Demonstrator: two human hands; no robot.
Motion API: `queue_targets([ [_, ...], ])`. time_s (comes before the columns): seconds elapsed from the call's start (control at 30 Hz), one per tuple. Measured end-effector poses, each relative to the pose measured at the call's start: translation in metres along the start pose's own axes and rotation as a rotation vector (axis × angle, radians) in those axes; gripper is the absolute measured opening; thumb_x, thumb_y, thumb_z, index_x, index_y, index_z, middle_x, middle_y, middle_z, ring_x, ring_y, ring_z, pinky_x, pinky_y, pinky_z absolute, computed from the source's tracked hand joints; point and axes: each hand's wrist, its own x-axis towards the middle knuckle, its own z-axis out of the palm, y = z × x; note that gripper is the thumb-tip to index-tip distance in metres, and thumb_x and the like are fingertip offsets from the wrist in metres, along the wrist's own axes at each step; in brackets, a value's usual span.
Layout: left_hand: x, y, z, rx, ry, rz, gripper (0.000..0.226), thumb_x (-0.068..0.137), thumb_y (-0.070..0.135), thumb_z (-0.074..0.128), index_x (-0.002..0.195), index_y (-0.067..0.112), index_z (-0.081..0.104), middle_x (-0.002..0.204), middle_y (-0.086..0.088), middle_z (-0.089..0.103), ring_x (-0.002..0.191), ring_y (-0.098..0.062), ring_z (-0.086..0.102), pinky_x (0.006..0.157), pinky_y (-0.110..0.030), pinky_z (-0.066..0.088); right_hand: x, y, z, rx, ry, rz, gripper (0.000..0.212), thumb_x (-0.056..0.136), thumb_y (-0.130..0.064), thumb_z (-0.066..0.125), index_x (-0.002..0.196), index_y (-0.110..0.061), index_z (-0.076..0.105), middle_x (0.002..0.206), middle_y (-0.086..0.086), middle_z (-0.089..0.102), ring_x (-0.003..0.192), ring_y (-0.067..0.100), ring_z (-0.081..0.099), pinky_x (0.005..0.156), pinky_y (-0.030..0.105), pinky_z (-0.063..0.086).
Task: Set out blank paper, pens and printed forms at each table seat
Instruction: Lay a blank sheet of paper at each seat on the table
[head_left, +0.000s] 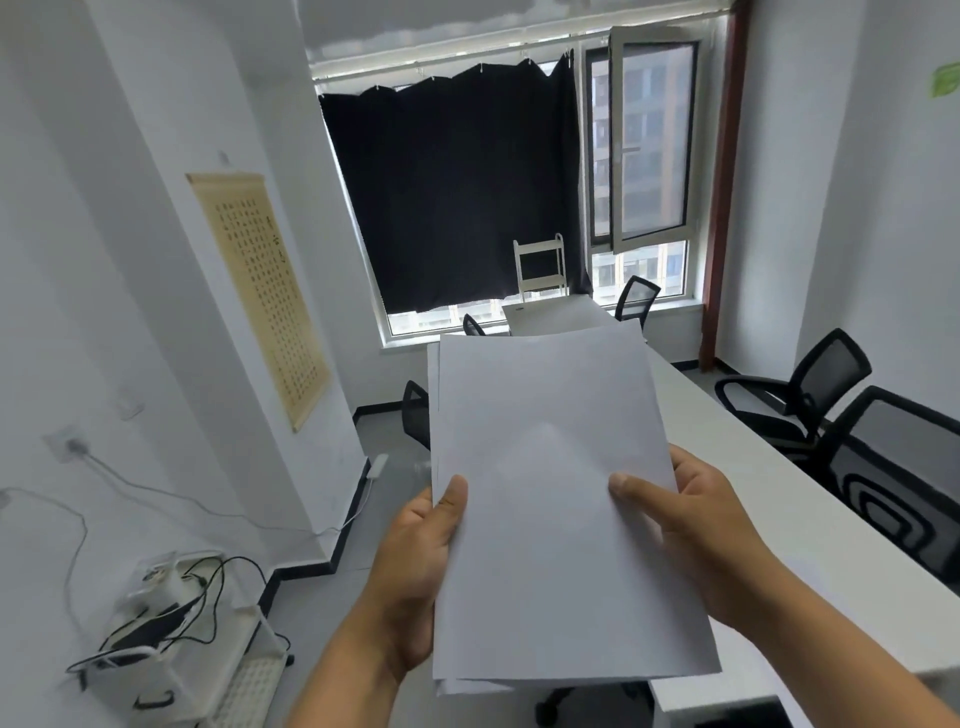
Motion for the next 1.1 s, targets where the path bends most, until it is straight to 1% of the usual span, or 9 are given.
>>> queue_targets([
  [0.17,0.020,0.010,-0.038,0.034,0.034,0.050,0.034,0.112,0.031,0.053,0.137,0.013,0.068,0.122,-0.016,0.081,0.110,-0.040,0.079,0.086,-0.051,0.069,0.026,0.012,0.036,-0.009,-0.038,-0.005,0.024,0.099,-0.006,0.072,0.121,-0.015,0.075,0.112,0.010,0.082,0.092,0.032,0.080,0.083,0.050,0.066],
  [0.33,0.062,0.008,-0.059,0.086,0.089,0.089,0.028,0.112,0.024,0.056,0.134,0.013,0.070,0.118,-0.016,0.083,0.101,-0.035,0.082,0.082,-0.049,0.070,0.066,0.030,0.053,-0.043,-0.031,-0.018,0.024,0.099,-0.007,0.074,0.120,-0.017,0.074,0.112,0.009,0.082,0.097,0.036,0.080,0.090,0.057,0.065],
  [0.43,0.102,0.005,-0.072,0.099,0.090,0.080,0.029,0.112,0.025,0.056,0.134,0.013,0.070,0.119,-0.015,0.082,0.100,-0.035,0.082,0.079,-0.047,0.070,0.101,0.049,0.059,-0.049,-0.010,-0.019,0.023,0.098,-0.007,0.074,0.119,-0.018,0.075,0.111,0.008,0.082,0.098,0.038,0.080,0.089,0.057,0.065],
  [0.53,0.150,0.005,-0.082,0.124,0.082,0.053,0.029,0.112,0.025,0.056,0.135,0.014,0.070,0.120,-0.015,0.082,0.099,-0.034,0.082,0.073,-0.044,0.070,0.141,0.071,0.064,-0.048,0.024,-0.006,0.023,0.099,-0.008,0.074,0.119,-0.019,0.074,0.110,0.006,0.083,0.093,0.034,0.081,0.085,0.053,0.066],
  [0.67,0.229,0.013,-0.092,0.158,0.067,0.018,0.030,0.112,0.026,0.056,0.135,0.013,0.070,0.120,-0.015,0.082,0.104,-0.037,0.081,0.079,-0.047,0.070,0.209,0.093,0.071,-0.051,0.087,0.013,0.023,0.099,-0.009,0.074,0.120,-0.019,0.074,0.109,0.004,0.083,0.094,0.032,0.081,0.083,0.048,0.066],
  [0.73,0.260,0.018,-0.095,0.179,0.050,0.006,0.030,0.113,0.026,0.055,0.136,0.014,0.070,0.121,-0.014,0.082,0.109,-0.039,0.080,0.084,-0.049,0.069,0.236,0.097,0.074,-0.052,0.109,0.020,0.024,0.099,-0.008,0.074,0.120,-0.019,0.074,0.109,0.003,0.083,0.093,0.030,0.081,0.081,0.046,0.066],
  [0.83,0.304,0.029,-0.099,0.191,0.008,-0.001,0.029,0.113,0.025,0.054,0.135,0.016,0.071,0.122,-0.012,0.082,0.111,-0.038,0.080,0.088,-0.049,0.068,0.271,0.100,0.080,-0.045,0.140,0.031,0.024,0.100,-0.007,0.073,0.121,-0.019,0.073,0.109,0.002,0.083,0.093,0.028,0.082,0.079,0.043,0.065],
  [0.97,0.361,0.037,-0.107,0.201,-0.047,-0.034,0.029,0.114,0.025,0.053,0.136,0.017,0.070,0.122,-0.011,0.082,0.110,-0.037,0.080,0.086,-0.048,0.069,0.307,0.106,0.088,-0.047,0.207,0.034,0.024,0.100,-0.007,0.072,0.122,-0.017,0.072,0.111,0.003,0.083,0.097,0.030,0.081,0.086,0.048,0.065],
  [1.1,0.429,0.043,-0.124,0.235,-0.150,-0.059,0.027,0.113,0.025,0.054,0.132,0.019,0.072,0.121,-0.011,0.083,0.104,-0.033,0.082,0.076,-0.042,0.069,0.344,0.120,0.105,-0.060,0.329,0.022,0.025,0.100,-0.007,0.073,0.122,-0.018,0.072,0.110,0.002,0.083,0.096,0.029,0.081,0.087,0.049,0.065],
])
